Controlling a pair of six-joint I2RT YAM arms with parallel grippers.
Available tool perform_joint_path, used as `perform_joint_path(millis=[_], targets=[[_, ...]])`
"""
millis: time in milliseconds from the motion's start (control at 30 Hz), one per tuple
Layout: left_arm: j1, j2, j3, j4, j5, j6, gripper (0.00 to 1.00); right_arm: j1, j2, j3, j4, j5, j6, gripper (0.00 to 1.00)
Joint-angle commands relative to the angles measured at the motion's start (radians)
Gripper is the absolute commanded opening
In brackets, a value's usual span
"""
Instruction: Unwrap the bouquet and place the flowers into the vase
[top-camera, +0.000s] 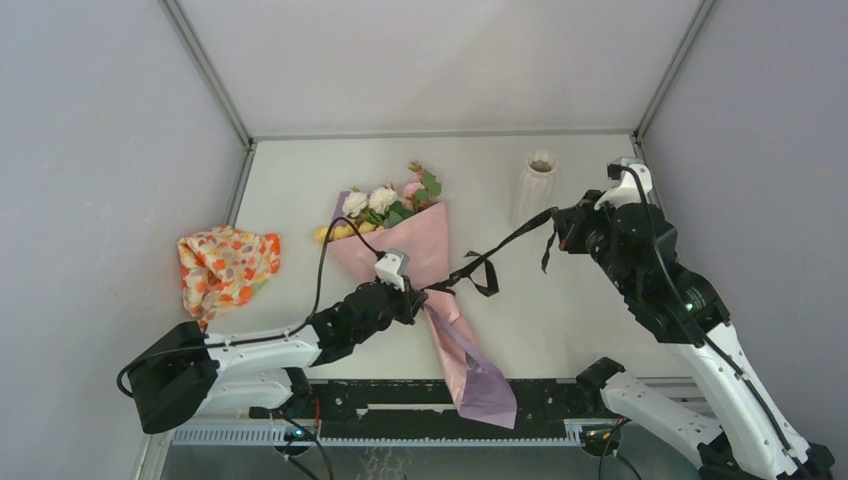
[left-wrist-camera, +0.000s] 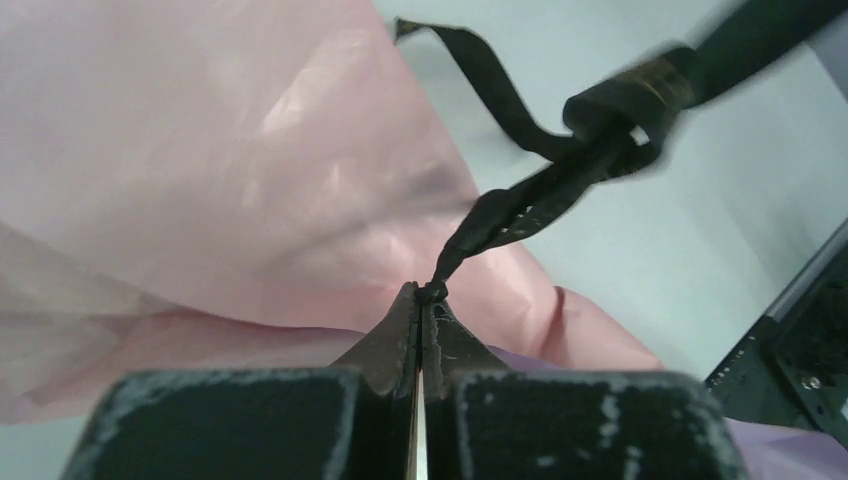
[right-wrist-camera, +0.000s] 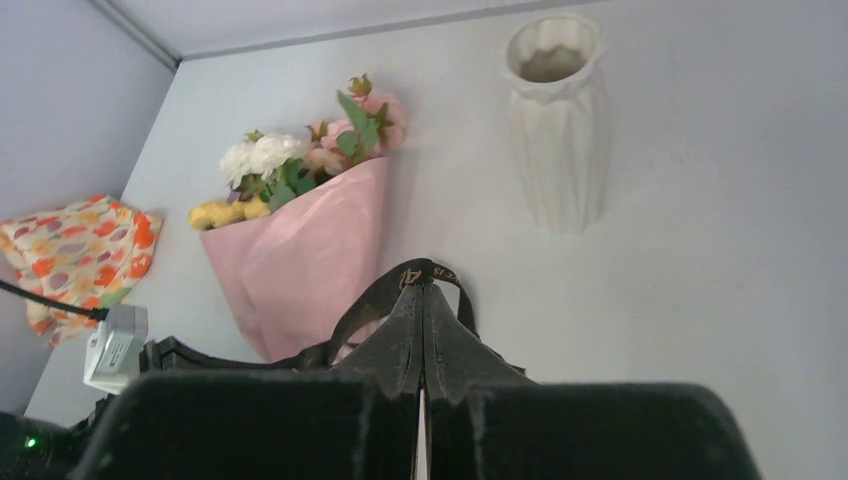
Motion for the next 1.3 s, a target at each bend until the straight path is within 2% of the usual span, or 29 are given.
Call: perform_joint_path(millis=[0,200,267,367,500,600,700,833,933,1067,1267], targets=[[0.013,-0.057,-0.025,-0.006,-0.052,-0.018,0.0,-0.051,-0.032,0.004,-0.013,0.017,-0.018,0.0],[0.026,-0.099,-0.035,-0.031,-0.066,-0.018,0.0,-0.125,-0.031,0.004,-0.05,0.012,-0.005,0.0],[0.026,-0.112,-0.034,-0.043,-0.072,-0.017,0.0,-0.149,-0.021,0.004,-0.07,0.031,0.009,0.06],[0.027,-0.138,-0.034,-0.062,-0.079,-0.018,0.0,-0.193,-0.017,-0.002,-0.084,0.023,0.031,0.22],[0.027,-0.19,-0.017,-0.1,-0.081,-0.017,0.0,-0.228,-0.038,-0.024,-0.059,-0.059,0.049,0.51],[0.026,-0.22,0.005,-0.128,-0.08,-0.01,0.0,-0.227,-0.048,-0.057,-0.015,-0.164,0.064,0.59],[0.027,-0.234,0.031,-0.154,-0.082,-0.006,0.0,-0.206,-0.04,-0.115,0.044,-0.316,0.086,0.6],[0.027,-0.244,0.074,-0.186,-0.089,-0.002,0.0,-0.087,0.0,-0.196,0.125,-0.353,0.092,0.6],[0.027,-0.249,0.114,-0.23,-0.112,-0.003,0.0,0.109,0.046,-0.23,0.164,-0.249,0.091,0.6],[0.027,-0.257,0.159,-0.27,-0.132,0.004,0.0,0.294,0.151,-0.251,0.218,-0.159,0.106,0.6],[0.027,-0.284,0.198,-0.295,-0.126,-0.001,0.0,0.426,0.363,-0.253,0.31,-0.078,0.104,0.6]])
